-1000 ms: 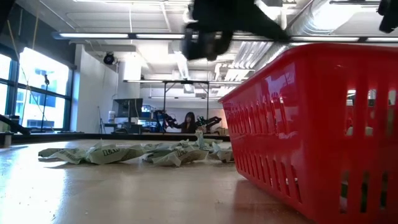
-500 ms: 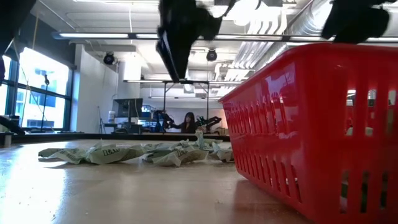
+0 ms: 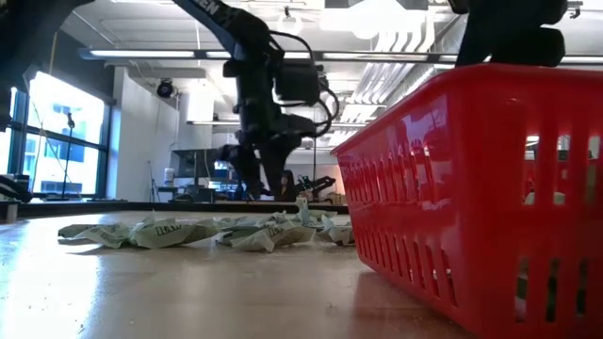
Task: Pick and place items into bin
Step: Put the white stevia packet into the red bin
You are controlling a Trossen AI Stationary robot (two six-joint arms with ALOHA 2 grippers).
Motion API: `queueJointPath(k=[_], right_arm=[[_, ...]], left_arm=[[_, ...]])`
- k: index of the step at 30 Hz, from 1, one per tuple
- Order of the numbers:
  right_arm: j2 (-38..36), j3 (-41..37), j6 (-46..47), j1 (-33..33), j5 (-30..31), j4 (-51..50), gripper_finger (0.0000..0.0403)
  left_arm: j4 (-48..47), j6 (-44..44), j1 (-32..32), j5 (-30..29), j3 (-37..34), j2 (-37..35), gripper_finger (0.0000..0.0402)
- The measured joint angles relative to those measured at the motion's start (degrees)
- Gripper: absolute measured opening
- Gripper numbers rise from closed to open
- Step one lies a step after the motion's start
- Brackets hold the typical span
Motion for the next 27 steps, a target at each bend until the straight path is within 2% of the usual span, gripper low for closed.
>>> queueJointPath(k=[4,8,15,27], right_arm=[[0.00,0.00,-0.11,-1.31,1.11,-0.02,0.0291],[0.00,0.00,-0.38,-1.79,0.96,0.03,0.0291],[0.00,0.00,-0.20,-0.47,-0.65,0.05,0.0291],[0.00,0.00,0.02,0.94,-0.45,0.08,0.0291]], left_arm=[[11.22,-7.92,-0.84,0.88,-2.85,0.00,0.0223],[17.30,-12.37,-0.71,-3.44,-4.39,0.00,0.0223],[13.40,-14.31,-1.19,-4.94,-6.17,0.02,0.0223],[17.52,-16.98,-5.55,-6.97,-11.13,-0.39,0.0212]])
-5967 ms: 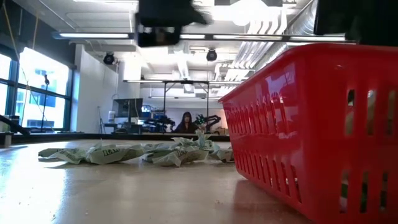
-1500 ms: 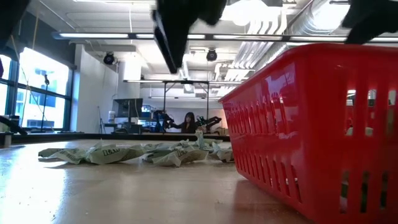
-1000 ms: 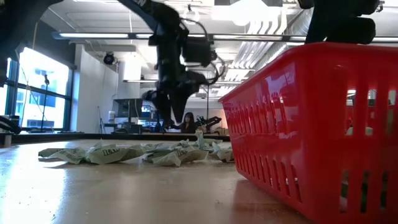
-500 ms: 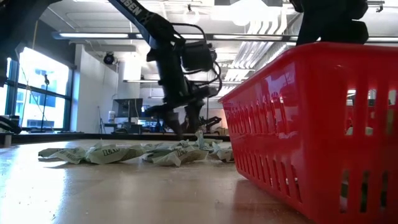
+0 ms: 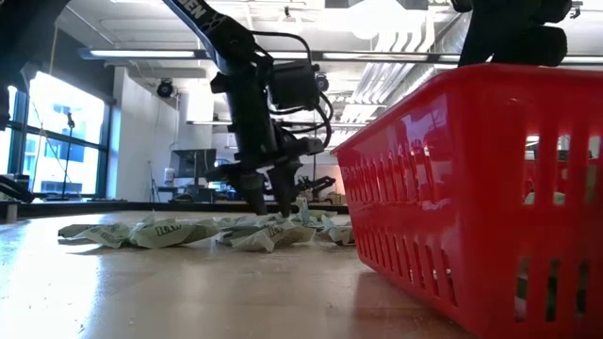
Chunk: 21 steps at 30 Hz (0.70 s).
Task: Pick and place items into bin
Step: Put the white stevia packet into the red bin
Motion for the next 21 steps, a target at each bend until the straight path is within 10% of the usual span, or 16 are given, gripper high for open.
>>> queueJointPath(k=[10,21], right_arm=[[0.00,0.00,1.94,2.81,-3.26,2.12,0.0291],[0.02,0.00,17.99,20.21,-3.01,4.30,0.0291]], left_arm=[[-0.31,8.12,-0.07,0.67,-0.32,0.13,0.0024],[10.52,16.22,-17.51,16.21,-0.52,-6.71,0.0026]])
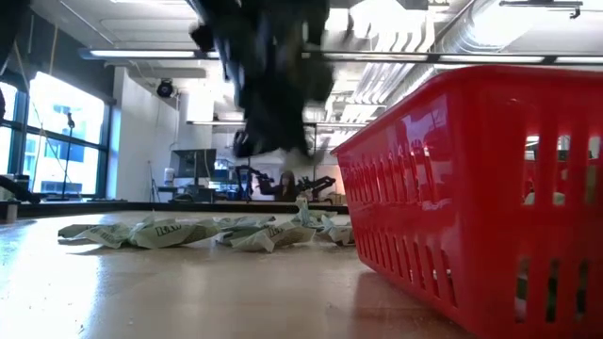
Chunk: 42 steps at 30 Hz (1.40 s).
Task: Pick and place items into bin
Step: Put the white stevia packet into the red bin
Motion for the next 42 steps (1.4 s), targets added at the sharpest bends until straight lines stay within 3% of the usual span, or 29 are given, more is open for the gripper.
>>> queueJointPath(k=[3,7,10,16,22,30,32,35,39,42], right_arm=[[0.00,0.00,0.95,2.09,0.01,1.94,0.0291],[0.00,0.02,0.56,3.27,0.37,4.60,0.0291],[0.02,0.00,-0.24,4.13,1.36,5.57,0.0291],[0.26,0.02,-0.70,5.23,1.53,7.54,0.0291],[3.21,0.02,-2.17,5.41,0.41,11.65,0.0291],[8.02,0.02,-5.96,1.52,-0.64,10.56,0.0291],[7.62,0.02,-8.79,-1.12,-0.86,9.90,0.0291],[6.47,0.02,-12.30,-6.88,-3.62,6.85,0.0291],[6.23,0.02,-19.01,-17.14,-6.93,3.51,0.0291],[6.23,0.02,-28.73,-26.10,-9.16,6.89,0.0291]], left_arm=[[13.31,-0.87,-7.30,-0.86,-0.03,-1.48,0.0020],[25.27,-6.75,-13.32,-8.99,1.78,0.85,0.0038],[23.80,-12.95,-14.37,-10.62,3.47,6.75,0.0051],[22.46,-18.16,-15.99,-5.89,12.17,14.81,0.0052],[9.95,-16.42,-17.70,-7.45,19.54,14.08,0.0113],[-24.66,-8.89,-18.08,-7.67,33.08,13.54,0.0242],[-33.36,-7.75,-18.60,-9.71,35.66,12.85,0.0264],[-38.50,-11.44,-20.31,-11.18,36.37,10.16,0.0287],[-39.18,-14.16,-23.72,-19.72,34.96,3.47,0.0298],[-44.47,-17.65,-24.52,-26.80,31.89,-0.61,0.0298]])
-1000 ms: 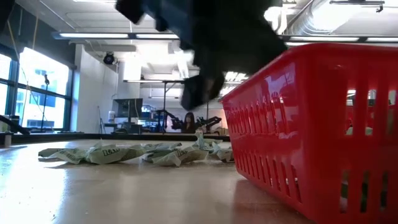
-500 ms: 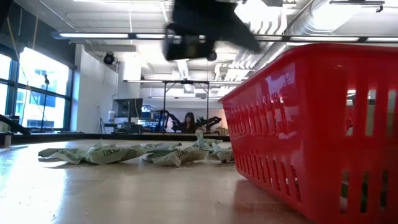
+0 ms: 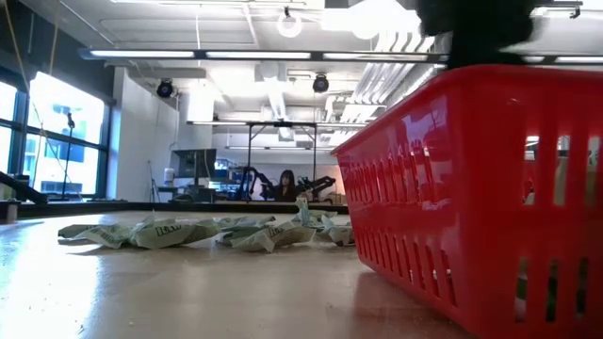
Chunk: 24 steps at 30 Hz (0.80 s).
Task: Pick and place items into bin
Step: Put the white stevia packet into the red bin
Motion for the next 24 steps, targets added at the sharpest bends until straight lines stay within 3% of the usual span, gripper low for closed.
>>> queueJointPath(k=[3,6,15,20,24], right_arm=[[0.36,0.00,-12.04,-8.45,-4.35,6.58,0.0291],[1.13,0.02,-23.70,-14.38,-6.96,8.02,0.0291],[8.39,0.00,-55.18,-17.39,-7.78,9.17,0.0291],[15.51,0.00,-57.06,-19.27,-14.33,12.79,0.0291],[19.25,-0.04,-57.13,-21.00,-15.12,14.66,0.0291]], left_arm=[[-2.21,-3.08,0.55,-4.16,-5.90,-5.11,0.0296],[-0.02,-4.96,1.47,-3.81,-14.27,-11.21,0.0293],[21.21,-12.10,2.20,-7.58,-43.54,-33.02,0.0277],[36.64,-13.55,5.57,-7.08,-58.15,-44.84,0.0268],[41.05,-13.48,7.81,-6.86,-64.14,-50.28,0.0260]])
